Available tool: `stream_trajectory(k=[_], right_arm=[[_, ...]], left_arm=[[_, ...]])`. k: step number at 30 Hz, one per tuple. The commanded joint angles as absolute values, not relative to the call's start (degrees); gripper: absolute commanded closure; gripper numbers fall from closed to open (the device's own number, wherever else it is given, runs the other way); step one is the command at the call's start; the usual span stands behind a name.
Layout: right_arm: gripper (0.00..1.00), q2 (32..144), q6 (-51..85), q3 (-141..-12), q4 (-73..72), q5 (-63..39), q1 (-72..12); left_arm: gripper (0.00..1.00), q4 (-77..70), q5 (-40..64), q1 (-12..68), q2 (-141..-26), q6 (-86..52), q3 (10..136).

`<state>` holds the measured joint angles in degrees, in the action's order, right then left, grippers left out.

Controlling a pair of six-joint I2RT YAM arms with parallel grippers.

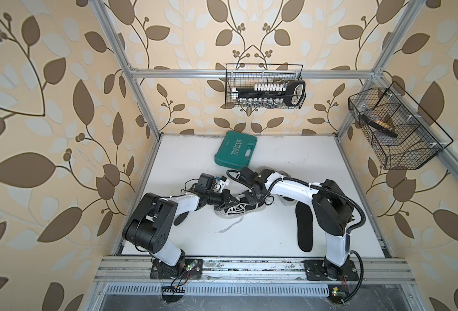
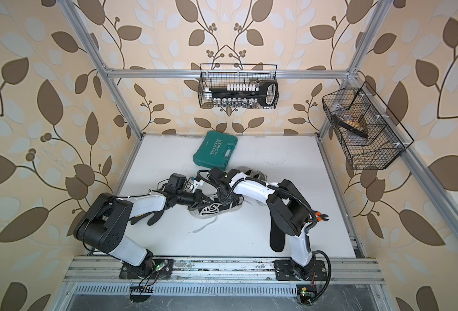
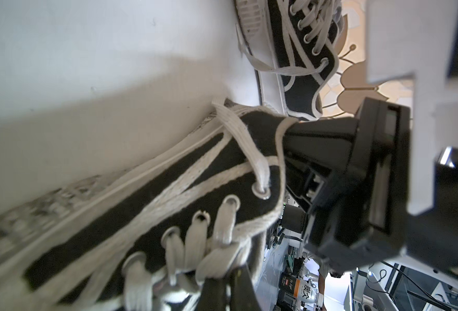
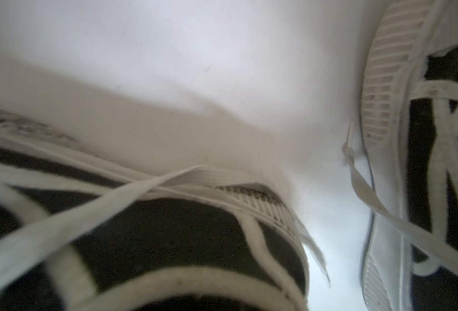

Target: Insert the insole into the shoe

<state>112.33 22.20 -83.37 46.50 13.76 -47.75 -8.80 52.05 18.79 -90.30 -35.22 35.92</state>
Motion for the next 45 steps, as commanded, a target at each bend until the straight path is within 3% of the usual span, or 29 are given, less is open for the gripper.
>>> stream_trajectory(k=[1,6,14,20,23,30,39,45], right_arm=[[1.00,111.07,22.12,-84.94,46.64,14.68,-48.81],[1.00,118.55,21.18,-85.80,45.10,15.17,-47.61],[1.00,113.55,20.45,-90.10,56.11,27.51,-48.61],[1.00,119.59,19.48,-86.75,57.10,28.07,-46.87],[1.00,122.29,18.52,-88.47,57.87,25.86,-45.30],[1.00,115.32,20.21,-94.90,63.68,23.55,-47.85],[1.00,120.10,18.39,-92.88,64.44,19.40,-46.56],[1.00,111.78,20.55,-87.73,52.37,10.93,-47.40]], left_arm=[[1.00,-6.95,52.21,18.81,-91.44,-35.47,36.73],[1.00,-5.35,52.12,18.82,-90.55,-34.78,36.91],[1.00,-4.57,51.90,18.81,-90.16,-34.54,37.33],[1.00,-4.83,51.94,18.81,-90.47,-34.54,37.28],[1.00,-5.35,52.32,18.81,-90.79,-34.54,36.92],[1.00,-7.44,52.29,18.81,-90.92,-35.59,35.86],[1.00,-7.47,52.38,18.81,-91.01,-35.78,35.77],[1.00,-8.00,52.34,18.81,-91.51,-36.36,36.18]])
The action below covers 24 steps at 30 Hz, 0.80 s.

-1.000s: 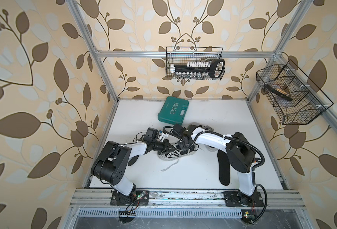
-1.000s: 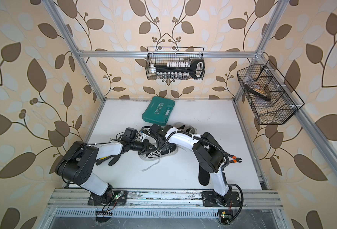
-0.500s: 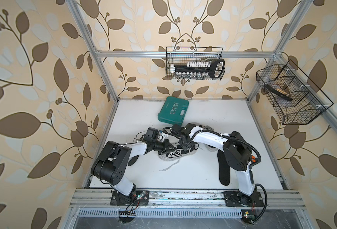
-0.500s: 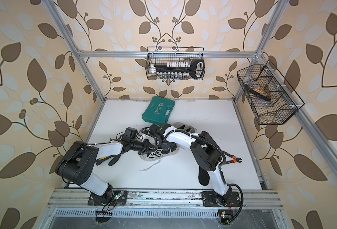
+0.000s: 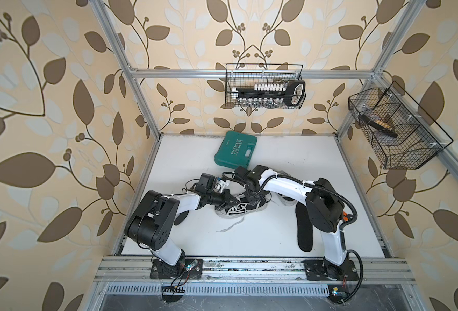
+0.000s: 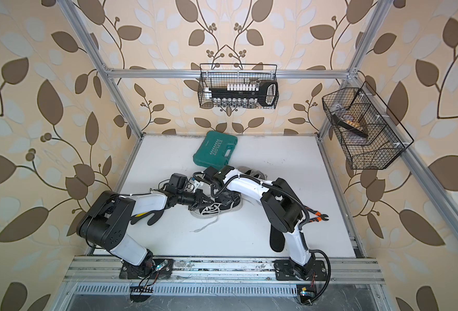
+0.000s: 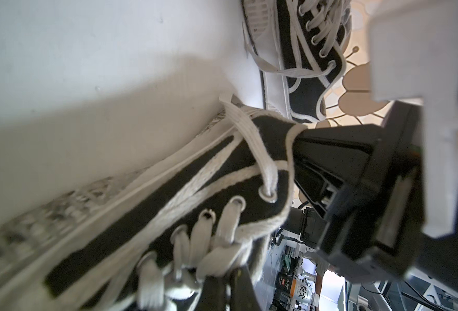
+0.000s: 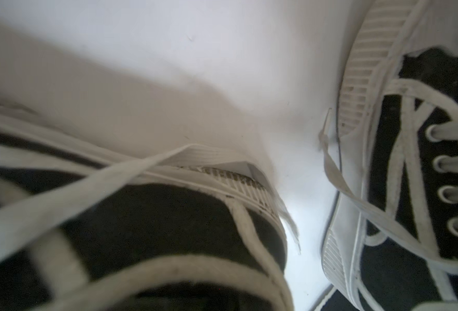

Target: Insert the insole into the shoe

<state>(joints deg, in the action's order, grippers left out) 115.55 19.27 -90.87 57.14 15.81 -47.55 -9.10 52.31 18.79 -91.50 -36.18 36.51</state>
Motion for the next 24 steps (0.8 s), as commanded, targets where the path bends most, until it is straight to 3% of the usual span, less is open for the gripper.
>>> stream_trajectory(k=[1,4,11,13,16,20,21,24], right_arm=[[1.00,112.61,21.45,-85.26,49.10,8.67,-46.42],[1.00,118.27,23.47,-85.01,49.39,-0.06,-41.77],[1.00,110.53,22.23,-86.18,47.35,6.35,-44.79],[1.00,112.13,22.20,-84.01,41.85,6.88,-44.05],[1.00,118.20,22.22,-89.63,46.42,5.56,-41.66],[1.00,114.30,20.88,-88.42,43.54,12.14,-44.14],[1.00,114.31,20.10,-85.77,39.39,11.04,-43.37],[1.00,119.19,20.31,-90.83,47.01,5.93,-41.17]], left_arm=[[1.00,-7.91,52.58,18.81,-91.66,-36.46,36.45],[1.00,-7.39,52.65,18.81,-91.11,-36.33,36.56],[1.00,-4.35,51.77,18.72,-89.41,-34.54,37.24],[1.00,-5.06,51.85,18.72,-89.94,-34.94,37.46],[1.00,-4.92,52.11,18.77,-90.20,-35.15,37.75],[1.00,-4.31,51.51,18.72,-89.17,-34.79,37.20],[1.00,-4.46,51.50,18.72,-89.27,-34.89,37.33],[1.00,-4.45,52.60,18.75,-90.35,-34.85,38.38]])
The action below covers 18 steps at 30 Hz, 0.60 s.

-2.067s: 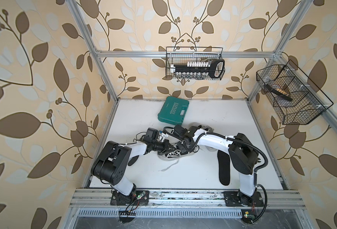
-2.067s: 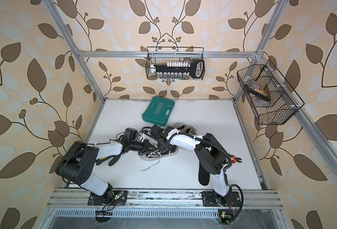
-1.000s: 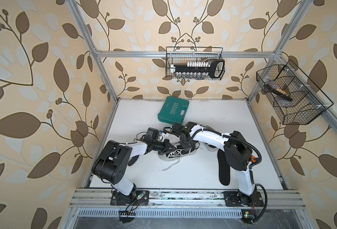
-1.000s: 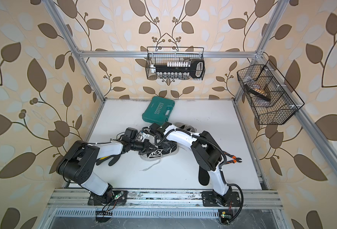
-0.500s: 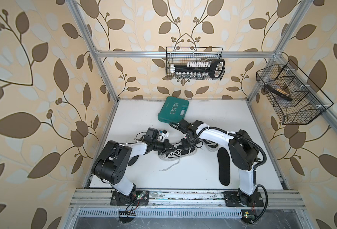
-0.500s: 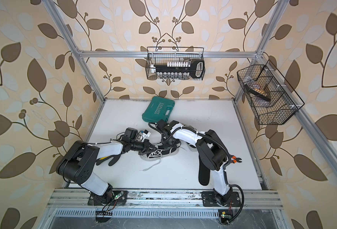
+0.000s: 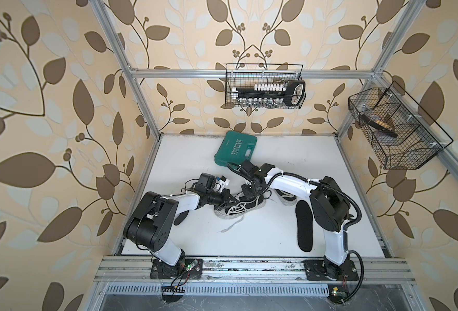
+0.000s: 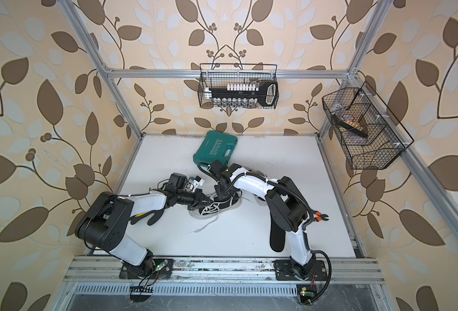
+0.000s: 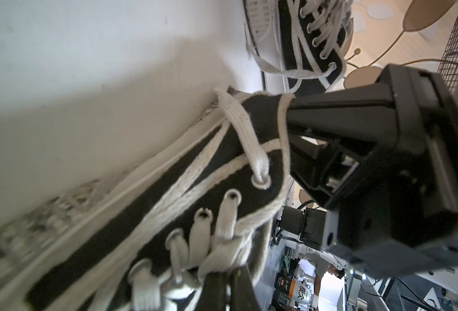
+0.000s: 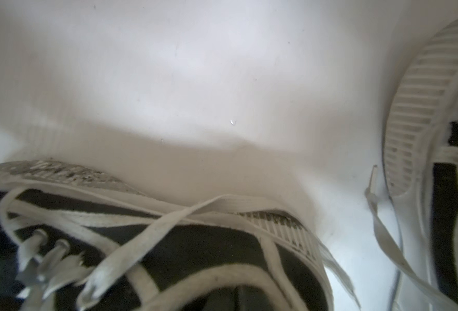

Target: Insert the insole into the shoe

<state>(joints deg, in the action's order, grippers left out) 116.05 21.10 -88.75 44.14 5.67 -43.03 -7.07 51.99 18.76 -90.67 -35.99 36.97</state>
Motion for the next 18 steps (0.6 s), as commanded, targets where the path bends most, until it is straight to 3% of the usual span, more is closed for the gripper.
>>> stream_trajectory(k=[1,6,9,14,18], right_arm=[[1.00,118.03,19.77,-90.37,47.07,7.31,-42.27],[1.00,113.75,19.93,-84.75,45.51,7.90,-45.42],[1.00,116.14,18.68,-87.39,53.49,2.89,-45.70],[1.00,111.98,19.27,-83.52,56.53,5.91,-49.06],[1.00,117.82,20.41,-79.66,54.29,4.31,-47.44]], left_arm=[[1.00,-4.03,52.69,18.75,-90.23,-34.58,38.45],[1.00,-4.44,51.68,18.73,-89.73,-34.62,37.58],[1.00,-4.05,52.25,18.73,-90.23,-34.59,38.20],[1.00,-3.24,50.80,18.72,-88.71,-34.34,37.59],[1.00,-4.64,51.22,18.72,-90.48,-34.93,37.64]])
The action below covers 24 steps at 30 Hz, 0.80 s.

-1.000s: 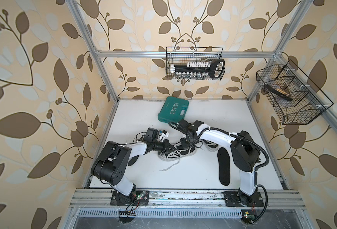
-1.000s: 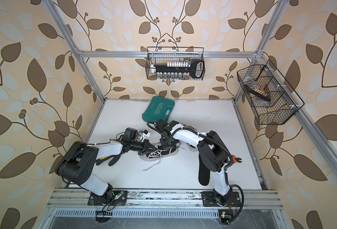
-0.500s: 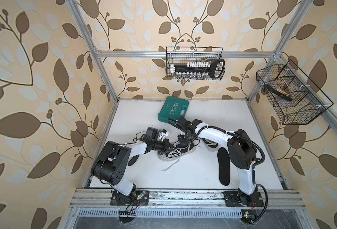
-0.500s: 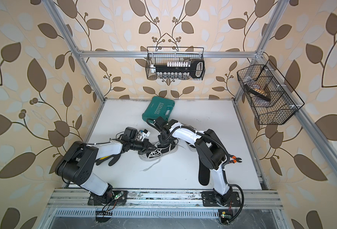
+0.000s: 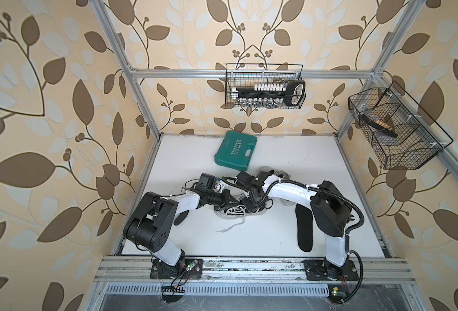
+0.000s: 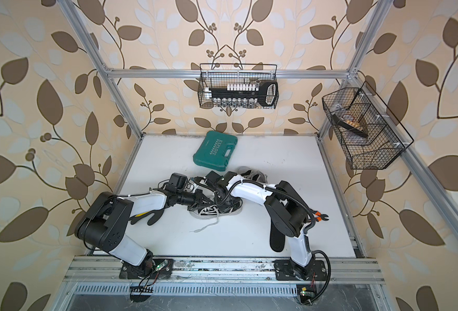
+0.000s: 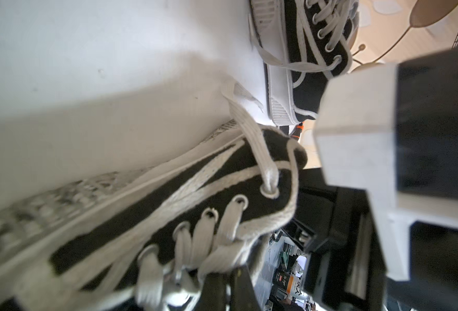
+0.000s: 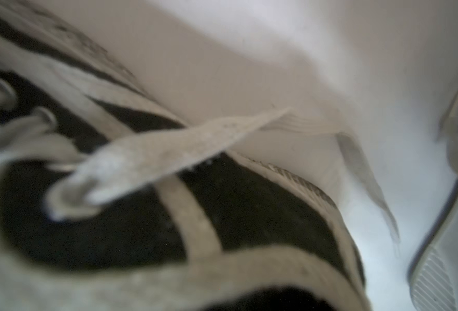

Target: Insert the insole into the shoe

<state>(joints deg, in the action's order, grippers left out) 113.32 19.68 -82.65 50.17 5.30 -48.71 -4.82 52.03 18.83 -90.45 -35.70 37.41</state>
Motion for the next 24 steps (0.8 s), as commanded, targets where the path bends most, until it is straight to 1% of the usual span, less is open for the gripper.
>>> stream_trajectory(k=[1,5,7,9,10,12,16,18,21,23,24], right_arm=[[1.00,118.59,20.21,-80.91,55.85,5.20,-47.52],[1.00,111.39,21.23,-83.23,58.73,11.19,-49.11],[1.00,109.80,22.43,-83.18,59.00,13.18,-49.05],[1.00,112.07,22.38,-79.65,54.85,15.04,-48.06],[1.00,115.38,21.95,-78.88,53.96,13.88,-46.46],[1.00,119.37,21.78,-82.05,58.19,13.16,-45.14],[1.00,113.13,21.69,-85.72,61.44,22.49,-49.23],[1.00,113.72,21.89,-87.87,63.67,24.10,-49.41],[1.00,119.63,19.67,-85.80,59.75,29.01,-48.44],[1.00,124.61,19.40,-86.50,60.36,28.93,-46.82],[1.00,124.31,19.87,-87.11,61.32,29.11,-47.01]], left_arm=[[1.00,-4.66,51.56,18.79,-90.93,-35.05,37.79],[1.00,-4.39,50.83,18.76,-89.94,-35.23,37.19],[1.00,-4.57,50.76,18.73,-89.81,-35.42,37.26],[1.00,-4.66,50.55,18.79,-90.26,-35.43,37.51],[1.00,-4.77,50.45,18.80,-90.55,-35.50,37.66],[1.00,-4.53,50.44,18.81,-90.96,-35.70,37.87],[1.00,-3.18,49.51,18.81,-90.14,-34.98,37.52],[1.00,-3.16,49.57,18.81,-90.30,-35.05,37.86],[1.00,-3.12,49.32,18.81,-90.47,-35.45,38.50],[1.00,-3.21,48.87,18.81,-90.20,-36.21,38.73],[1.00,-3.17,48.97,18.81,-89.87,-36.31,38.62]])
